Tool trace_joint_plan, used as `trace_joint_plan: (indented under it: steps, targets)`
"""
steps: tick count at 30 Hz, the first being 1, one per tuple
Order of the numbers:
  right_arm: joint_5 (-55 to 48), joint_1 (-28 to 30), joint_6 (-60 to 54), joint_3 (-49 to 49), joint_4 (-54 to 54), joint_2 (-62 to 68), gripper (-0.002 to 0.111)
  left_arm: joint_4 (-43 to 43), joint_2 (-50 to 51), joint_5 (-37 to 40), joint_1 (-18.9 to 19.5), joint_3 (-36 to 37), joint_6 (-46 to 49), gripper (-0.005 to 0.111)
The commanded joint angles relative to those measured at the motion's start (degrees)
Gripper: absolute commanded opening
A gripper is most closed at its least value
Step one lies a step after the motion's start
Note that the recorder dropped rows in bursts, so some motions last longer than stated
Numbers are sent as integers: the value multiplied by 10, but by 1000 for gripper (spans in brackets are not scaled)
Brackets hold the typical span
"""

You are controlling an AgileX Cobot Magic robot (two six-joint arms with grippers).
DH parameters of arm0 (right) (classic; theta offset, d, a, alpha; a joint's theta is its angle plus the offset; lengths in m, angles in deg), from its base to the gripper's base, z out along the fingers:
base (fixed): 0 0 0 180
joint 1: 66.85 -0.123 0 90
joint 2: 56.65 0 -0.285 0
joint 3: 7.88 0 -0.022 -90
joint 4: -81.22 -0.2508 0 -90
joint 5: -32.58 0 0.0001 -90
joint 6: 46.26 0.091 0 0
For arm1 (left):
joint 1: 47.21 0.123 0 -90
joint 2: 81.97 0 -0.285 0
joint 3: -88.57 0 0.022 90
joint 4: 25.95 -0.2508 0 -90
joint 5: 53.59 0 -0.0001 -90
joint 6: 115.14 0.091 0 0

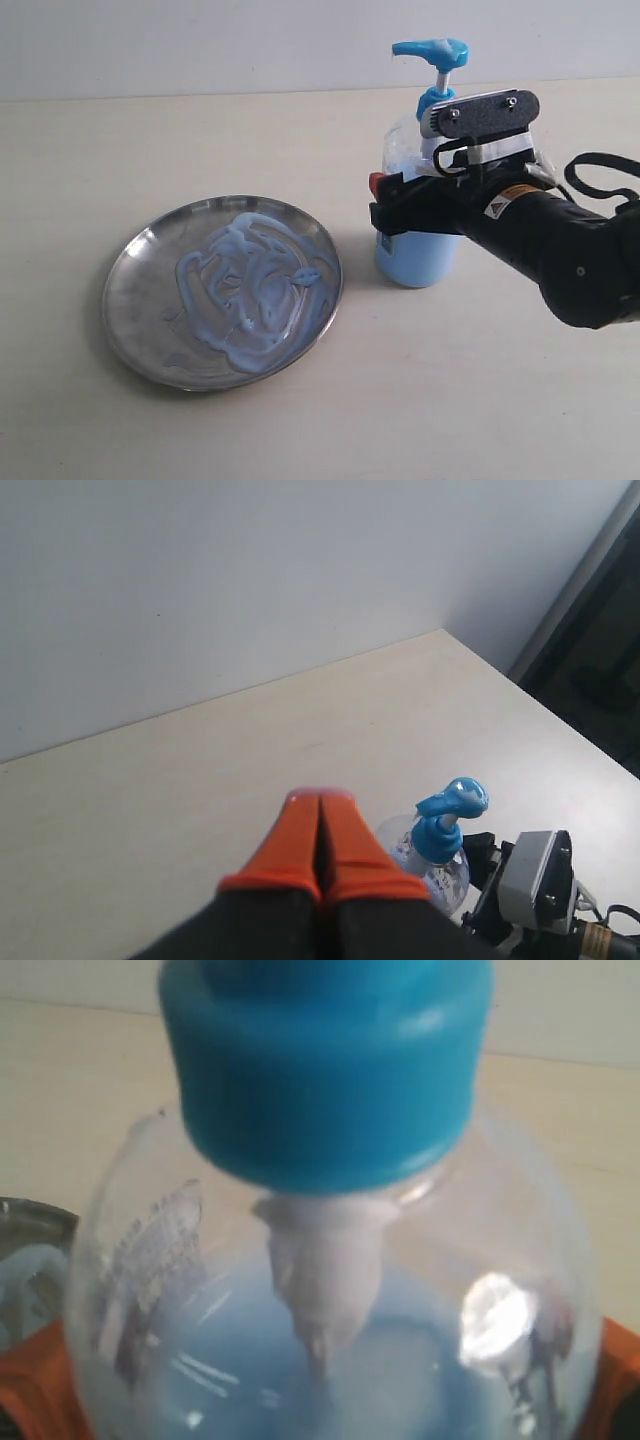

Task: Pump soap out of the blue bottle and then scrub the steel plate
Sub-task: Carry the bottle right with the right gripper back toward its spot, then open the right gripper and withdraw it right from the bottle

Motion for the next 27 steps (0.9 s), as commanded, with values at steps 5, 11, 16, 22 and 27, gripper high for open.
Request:
trace_joint_plan:
  steps: [5, 11, 16, 22, 27]
  targets:
    - [-64, 0, -78, -3, -79, -62, 94, 2, -6, -9, 2, 2, -4, 0]
    - [-139, 0, -133, -3, -126, -109, 94, 2, -6, -1, 2, 2, -4, 0]
    - [-195, 0, -177, -3, -168, -154, 93, -1, -6, 10, 2, 2, -4, 0]
    - [-316, 0, -218, -3, -202, -216, 85, -32, -6, 56, 2, 2, -2, 0]
    - [-391, 0, -218, -3, -202, -256, 82, -32, -6, 91, 2, 2, -2, 0]
